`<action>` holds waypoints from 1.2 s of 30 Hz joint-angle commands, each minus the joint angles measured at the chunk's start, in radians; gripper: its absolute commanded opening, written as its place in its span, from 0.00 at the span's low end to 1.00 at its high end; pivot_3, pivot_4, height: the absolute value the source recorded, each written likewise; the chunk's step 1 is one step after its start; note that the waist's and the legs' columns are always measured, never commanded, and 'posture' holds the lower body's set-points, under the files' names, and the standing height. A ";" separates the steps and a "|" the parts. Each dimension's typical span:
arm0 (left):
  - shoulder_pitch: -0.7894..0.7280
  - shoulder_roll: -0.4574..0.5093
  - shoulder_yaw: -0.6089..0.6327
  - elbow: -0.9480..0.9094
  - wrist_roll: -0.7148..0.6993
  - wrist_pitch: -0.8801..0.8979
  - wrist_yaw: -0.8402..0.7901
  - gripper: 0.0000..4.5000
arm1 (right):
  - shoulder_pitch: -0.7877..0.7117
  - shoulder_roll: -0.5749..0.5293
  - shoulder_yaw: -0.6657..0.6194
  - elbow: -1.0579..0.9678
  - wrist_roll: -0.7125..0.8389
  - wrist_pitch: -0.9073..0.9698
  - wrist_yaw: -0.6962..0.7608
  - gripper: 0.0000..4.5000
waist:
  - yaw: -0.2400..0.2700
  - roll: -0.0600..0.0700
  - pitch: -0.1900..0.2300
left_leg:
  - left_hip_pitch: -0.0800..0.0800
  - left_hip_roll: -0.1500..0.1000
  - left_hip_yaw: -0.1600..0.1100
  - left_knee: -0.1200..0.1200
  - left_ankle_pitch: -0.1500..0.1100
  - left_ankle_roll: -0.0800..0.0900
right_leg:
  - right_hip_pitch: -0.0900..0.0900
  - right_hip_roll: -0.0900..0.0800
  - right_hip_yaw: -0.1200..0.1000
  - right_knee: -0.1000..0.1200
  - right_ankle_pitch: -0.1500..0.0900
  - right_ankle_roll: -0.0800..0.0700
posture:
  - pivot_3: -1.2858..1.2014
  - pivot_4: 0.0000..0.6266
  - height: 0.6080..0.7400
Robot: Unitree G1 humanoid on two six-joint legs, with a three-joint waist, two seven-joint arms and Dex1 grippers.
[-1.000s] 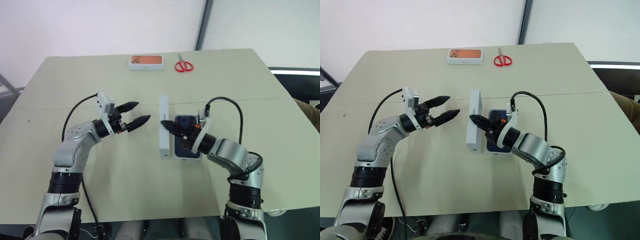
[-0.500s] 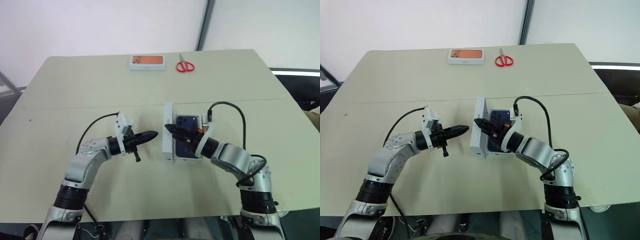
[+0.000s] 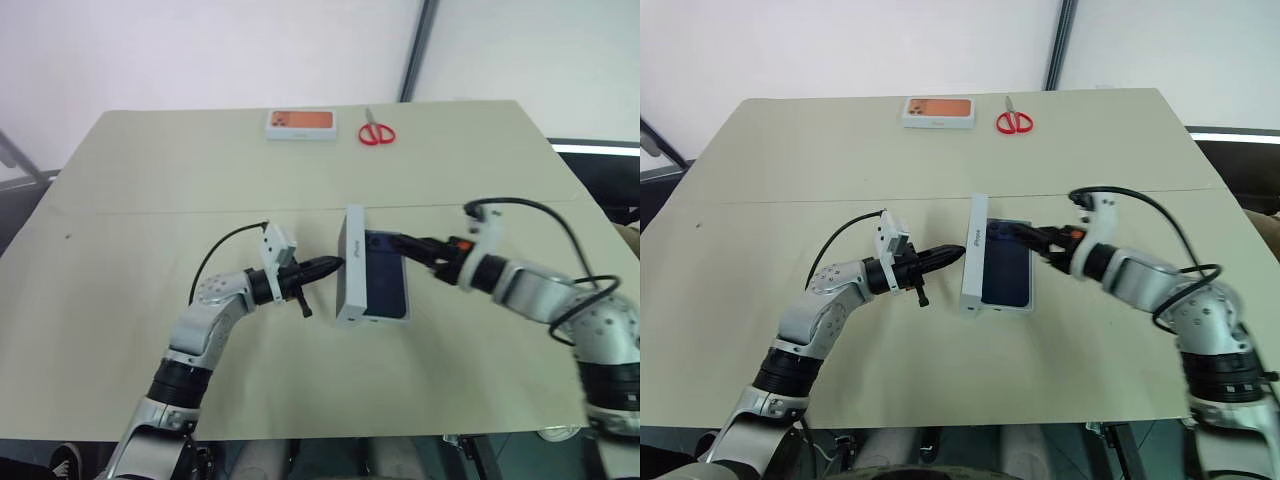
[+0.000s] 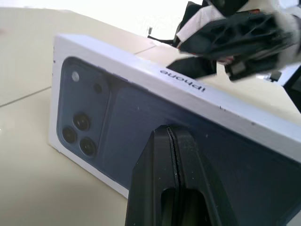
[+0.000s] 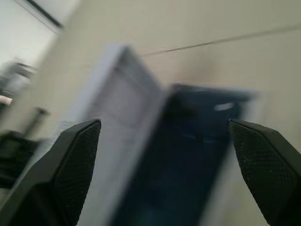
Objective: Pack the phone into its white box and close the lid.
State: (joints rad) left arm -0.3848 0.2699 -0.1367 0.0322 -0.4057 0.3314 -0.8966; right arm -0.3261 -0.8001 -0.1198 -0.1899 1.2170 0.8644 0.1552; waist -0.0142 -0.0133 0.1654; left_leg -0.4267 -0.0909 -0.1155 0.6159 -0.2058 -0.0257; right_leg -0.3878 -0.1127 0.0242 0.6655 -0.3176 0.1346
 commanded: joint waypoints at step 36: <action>0.064 0.086 0.021 -0.026 0.026 0.034 -0.005 0.00 | 0.103 0.064 0.141 -0.109 -0.895 -0.412 0.470 0.01 | 0.005 0.000 0.000 | 0.000 -0.001 -0.001 0.002 0.000 0.000 | 0.001 -0.001 0.000 0.000 0.000 0.000 | 0.52 0.24 1.00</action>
State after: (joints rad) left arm -0.3225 0.3666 -0.1053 0.0113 -0.3817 0.3716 -0.9090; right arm -0.2213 -0.7340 0.0265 -0.2551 0.3327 0.4730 0.6132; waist -0.0095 -0.0137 0.1655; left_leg -0.4267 -0.0915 -0.1165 0.6179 -0.2061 -0.0258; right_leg -0.3870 -0.1139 0.0242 0.6656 -0.3174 0.1346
